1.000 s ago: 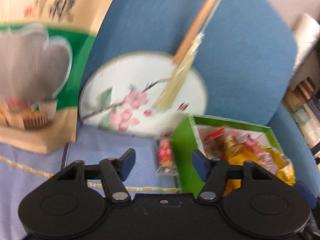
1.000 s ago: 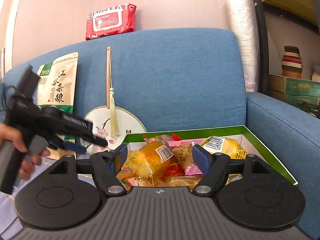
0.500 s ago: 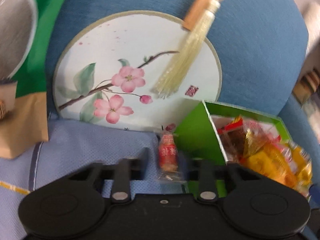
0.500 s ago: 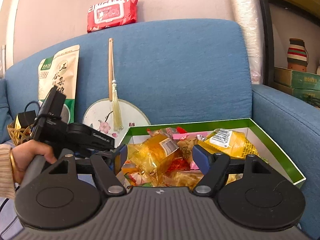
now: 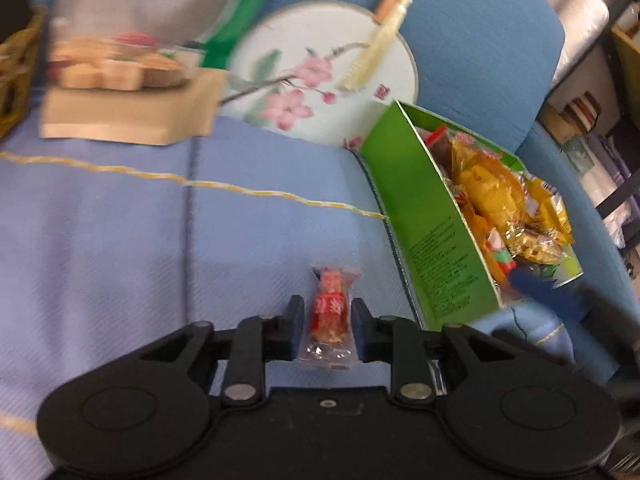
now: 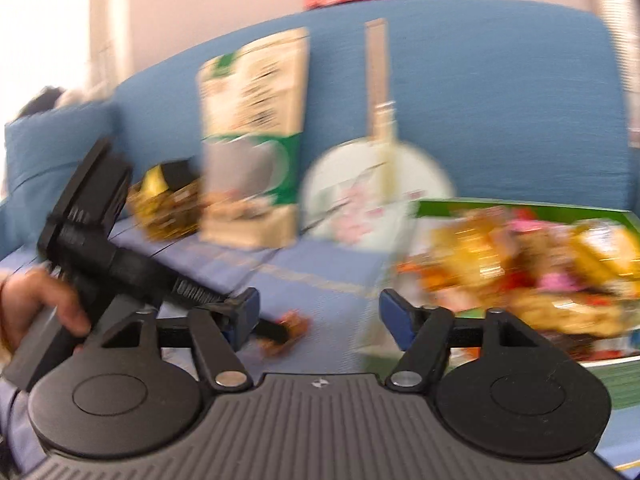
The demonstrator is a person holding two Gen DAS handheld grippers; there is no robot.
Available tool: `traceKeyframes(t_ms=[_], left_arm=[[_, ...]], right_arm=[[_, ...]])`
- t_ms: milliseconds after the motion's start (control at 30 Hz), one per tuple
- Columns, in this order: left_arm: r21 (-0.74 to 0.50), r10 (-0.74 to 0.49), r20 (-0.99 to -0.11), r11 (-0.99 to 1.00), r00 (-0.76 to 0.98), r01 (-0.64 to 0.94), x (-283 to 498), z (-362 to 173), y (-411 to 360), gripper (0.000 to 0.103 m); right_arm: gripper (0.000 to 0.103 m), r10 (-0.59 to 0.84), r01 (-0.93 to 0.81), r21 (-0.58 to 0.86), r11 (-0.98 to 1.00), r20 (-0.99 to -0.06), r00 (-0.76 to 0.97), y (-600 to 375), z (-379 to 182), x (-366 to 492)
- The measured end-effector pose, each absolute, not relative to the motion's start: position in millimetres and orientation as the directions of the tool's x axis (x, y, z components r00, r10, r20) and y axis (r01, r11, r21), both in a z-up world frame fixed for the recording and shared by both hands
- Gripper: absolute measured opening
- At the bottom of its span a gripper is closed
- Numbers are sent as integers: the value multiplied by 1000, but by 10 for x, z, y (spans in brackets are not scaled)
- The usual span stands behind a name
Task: Organize snacks
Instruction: 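Grasp the small red-wrapped candy with the left gripper and drop it into the box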
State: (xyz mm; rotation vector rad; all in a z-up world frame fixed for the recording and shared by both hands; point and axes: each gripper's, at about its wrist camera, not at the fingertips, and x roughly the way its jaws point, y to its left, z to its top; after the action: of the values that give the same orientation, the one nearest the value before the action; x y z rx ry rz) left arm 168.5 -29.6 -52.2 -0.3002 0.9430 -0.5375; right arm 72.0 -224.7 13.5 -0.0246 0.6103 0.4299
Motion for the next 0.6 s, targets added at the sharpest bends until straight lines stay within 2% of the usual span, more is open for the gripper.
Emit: traceKeyframes(t_ms=[33, 67, 100, 200, 267, 433, 533, 567, 600], left_arm=[[-467, -553, -680, 833, 481, 296, 1670, -474, -243, 7], [-470, -554, -672, 832, 492, 296, 1667, -457, -209, 21], [-476, -559, -660, 828, 502, 296, 1655, -427, -180, 28], [-501, -580, -641, 813, 504, 298, 1679, -395, -186, 32], [-508, -590, -642, 805, 490, 305, 1687, -419, -215, 32], [-527, -605, -645, 794, 466, 302, 1789, -523, -298, 34], [-530, -606, -656, 795, 450, 297, 1845, -598, -319, 32], [-524, -604, -662, 796, 444, 301, 1858, -628, -328, 27], [-520, -604, -666, 797, 438, 308, 1861, -653, -337, 19]], right_arm=[[82, 393, -410, 109, 906, -577, 716, -2172, 95, 721], [74, 398, -422, 110, 900, -601, 693, -2092, 29, 737], [73, 393, -424, 106, 899, -621, 678, -2036, -40, 745], [73, 355, -414, 70, 907, -655, 667, -1926, -218, 757], [73, 319, -384, 50, 922, -660, 680, -1880, -304, 833], [75, 370, -328, 194, 925, -663, 651, -1882, -464, 1093], [75, 366, -323, 194, 926, -665, 651, -1876, -552, 1110], [71, 366, -324, 192, 926, -665, 651, -1873, -550, 1108], [60, 365, -330, 186, 926, -664, 652, -1870, -546, 1099]])
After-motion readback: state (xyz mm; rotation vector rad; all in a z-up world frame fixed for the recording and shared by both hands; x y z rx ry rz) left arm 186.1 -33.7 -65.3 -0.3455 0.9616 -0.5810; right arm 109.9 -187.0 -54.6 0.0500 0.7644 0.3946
